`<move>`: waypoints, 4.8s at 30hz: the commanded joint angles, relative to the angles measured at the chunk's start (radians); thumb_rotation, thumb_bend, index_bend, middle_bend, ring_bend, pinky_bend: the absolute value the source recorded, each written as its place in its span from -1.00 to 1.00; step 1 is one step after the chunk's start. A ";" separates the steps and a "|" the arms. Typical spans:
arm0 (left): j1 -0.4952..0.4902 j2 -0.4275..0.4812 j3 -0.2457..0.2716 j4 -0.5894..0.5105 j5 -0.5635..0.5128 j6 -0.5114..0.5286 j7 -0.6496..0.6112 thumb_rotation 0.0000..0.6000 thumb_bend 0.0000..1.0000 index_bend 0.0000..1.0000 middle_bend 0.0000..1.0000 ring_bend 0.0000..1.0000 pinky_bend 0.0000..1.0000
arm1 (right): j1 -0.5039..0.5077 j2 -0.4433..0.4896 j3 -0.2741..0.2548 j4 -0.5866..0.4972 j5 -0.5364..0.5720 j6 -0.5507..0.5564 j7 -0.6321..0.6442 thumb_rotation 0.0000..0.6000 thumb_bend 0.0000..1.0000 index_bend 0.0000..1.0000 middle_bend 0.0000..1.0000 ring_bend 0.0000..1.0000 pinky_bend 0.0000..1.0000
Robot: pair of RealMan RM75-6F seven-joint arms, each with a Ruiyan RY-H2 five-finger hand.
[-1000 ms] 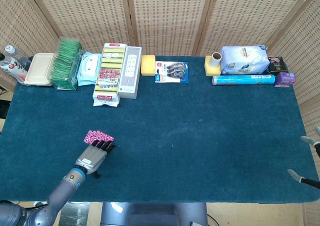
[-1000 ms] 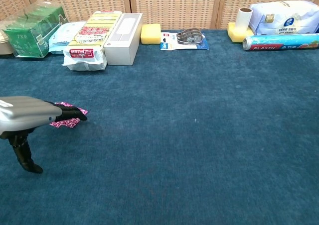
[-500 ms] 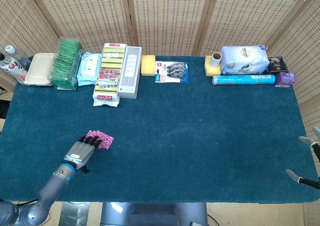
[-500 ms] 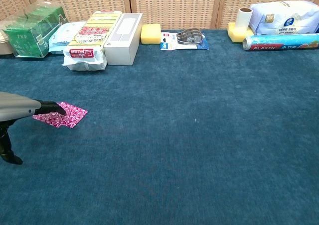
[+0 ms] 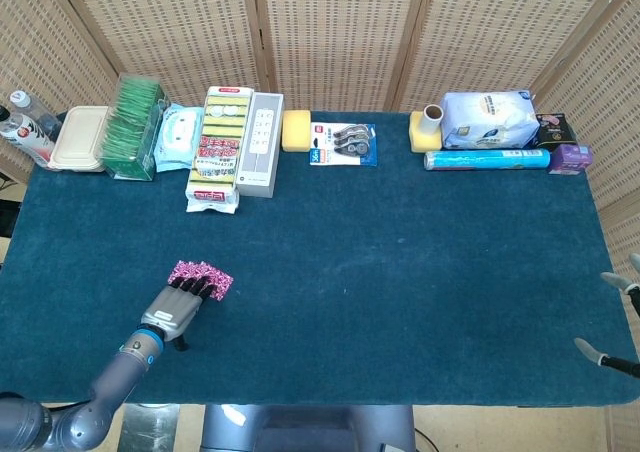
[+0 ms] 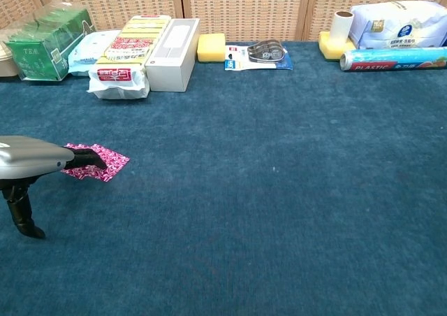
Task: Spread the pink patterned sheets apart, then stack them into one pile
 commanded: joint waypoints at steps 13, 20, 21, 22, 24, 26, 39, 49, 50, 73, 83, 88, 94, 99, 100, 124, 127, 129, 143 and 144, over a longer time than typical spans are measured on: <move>-0.037 -0.032 0.006 -0.059 -0.007 0.031 0.039 1.00 -0.95 -1.00 -1.00 -1.00 -0.90 | 0.000 0.005 0.001 -0.003 0.001 -0.002 0.005 1.00 -1.00 -0.59 -1.00 -1.00 -1.00; -0.063 -0.066 0.006 -0.068 -0.029 0.047 0.077 1.00 -0.95 -1.00 -1.00 -1.00 -0.90 | -0.001 0.004 0.002 0.000 0.005 0.000 0.009 1.00 -1.00 -0.59 -1.00 -1.00 -1.00; -0.067 -0.069 0.004 -0.074 -0.030 0.050 0.081 1.00 -0.95 -1.00 -1.00 -1.00 -0.90 | -0.001 0.004 0.002 0.000 0.005 0.000 0.010 1.00 -1.00 -0.59 -1.00 -1.00 -1.00; -0.071 -0.072 0.004 -0.082 -0.031 0.054 0.086 1.00 -0.95 -1.00 -1.00 -1.00 -0.90 | -0.001 0.006 0.003 0.000 0.005 0.000 0.011 1.00 -1.00 -0.59 -1.00 -1.00 -1.00; -0.075 -0.076 0.003 -0.089 -0.032 0.060 0.091 1.00 -0.95 -1.00 -1.00 -1.00 -0.90 | -0.001 0.006 0.002 -0.002 0.004 0.000 0.011 1.00 -1.00 -0.59 -1.00 -1.00 -1.00; -0.082 -0.081 0.003 -0.097 -0.034 0.067 0.102 1.00 -0.95 -1.00 -1.00 -1.00 -0.90 | -0.002 0.005 0.002 -0.002 0.004 0.001 0.009 1.00 -1.00 -0.59 -1.00 -1.00 -1.00; -0.111 -0.085 -0.014 -0.161 -0.011 0.112 0.111 1.00 -0.94 -1.00 -1.00 -1.00 -0.90 | -0.003 0.005 0.003 0.003 0.004 0.004 0.015 1.00 -1.00 -0.59 -1.00 -1.00 -1.00; -0.063 0.047 0.026 -0.139 0.015 0.101 0.008 1.00 -0.93 -1.00 -1.00 -1.00 -0.90 | -0.004 0.003 0.000 -0.003 -0.004 0.005 0.006 1.00 -1.00 -0.59 -1.00 -1.00 -1.00; -0.057 0.055 0.030 -0.125 0.017 0.088 -0.009 1.00 -0.92 -1.00 -1.00 -1.00 -0.90 | -0.004 0.003 0.000 -0.003 -0.004 0.005 0.006 1.00 -1.00 -0.59 -1.00 -1.00 -1.00; -0.022 0.047 0.042 0.009 0.036 -0.027 -0.099 1.00 -0.92 -1.00 -1.00 -1.00 -0.90 | 0.001 0.003 0.001 -0.007 0.002 -0.005 -0.004 1.00 -1.00 -0.59 -1.00 -1.00 -1.00; -0.049 0.021 0.020 0.011 -0.018 -0.021 -0.067 1.00 -0.92 -1.00 -1.00 -1.00 -0.90 | 0.002 0.002 0.001 -0.006 0.003 -0.006 -0.004 1.00 -1.00 -0.59 -1.00 -1.00 -1.00; -0.064 0.008 0.009 0.016 -0.049 -0.021 -0.054 1.00 -0.92 -1.00 -1.00 -1.00 -0.90 | 0.001 0.003 0.001 -0.006 0.004 -0.006 -0.002 1.00 -1.00 -0.59 -1.00 -1.00 -1.00; -0.094 -0.007 -0.012 0.023 -0.095 -0.021 -0.036 1.00 -0.92 -1.00 -1.00 -1.00 -0.90 | 0.002 0.003 0.001 -0.005 0.005 -0.009 0.000 1.00 -1.00 -0.59 -1.00 -1.00 -1.00; -0.125 -0.016 -0.030 0.032 -0.146 -0.021 -0.017 1.00 -0.92 -1.00 -1.00 -1.00 -0.90 | 0.001 0.003 0.001 -0.006 0.005 -0.008 0.000 1.00 -1.00 -0.59 -1.00 -1.00 -1.00; -0.129 -0.019 -0.032 0.034 -0.154 -0.021 -0.014 1.00 -0.92 -1.00 -1.00 -1.00 -0.90 | 0.001 0.004 0.001 -0.006 0.006 -0.008 0.000 1.00 -1.00 -0.59 -1.00 -1.00 -1.00; -0.218 -0.057 -0.093 0.061 -0.274 -0.009 -0.002 1.00 -0.92 -1.00 -1.00 -1.00 -0.90 | 0.000 0.005 0.004 0.002 0.008 -0.004 0.015 1.00 -1.00 -0.59 -1.00 -1.00 -1.00; -0.201 -0.018 -0.104 0.015 -0.223 0.005 -0.040 1.00 -0.92 -1.00 -1.00 -1.00 -0.90 | 0.003 0.004 0.003 0.000 0.006 -0.011 0.012 1.00 -1.00 -0.59 -1.00 -1.00 -1.00; -0.188 0.017 -0.111 -0.023 -0.182 0.015 -0.068 1.00 -0.92 -1.00 -1.00 -1.00 -0.90 | 0.003 0.004 0.000 -0.002 0.002 -0.012 0.008 1.00 -1.00 -0.59 -1.00 -1.00 -1.00; -0.015 0.183 -0.028 -0.142 0.218 0.111 -0.217 1.00 -0.91 -1.00 -1.00 -1.00 -0.90 | 0.006 -0.003 0.000 -0.014 0.003 -0.015 -0.026 1.00 -1.00 -0.59 -1.00 -1.00 -1.00; 0.000 0.186 -0.021 -0.141 0.245 0.120 -0.226 1.00 -0.92 -1.00 -1.00 -1.00 -0.90 | 0.006 -0.003 0.000 -0.015 0.004 -0.015 -0.027 1.00 -1.00 -0.59 -1.00 -1.00 -1.00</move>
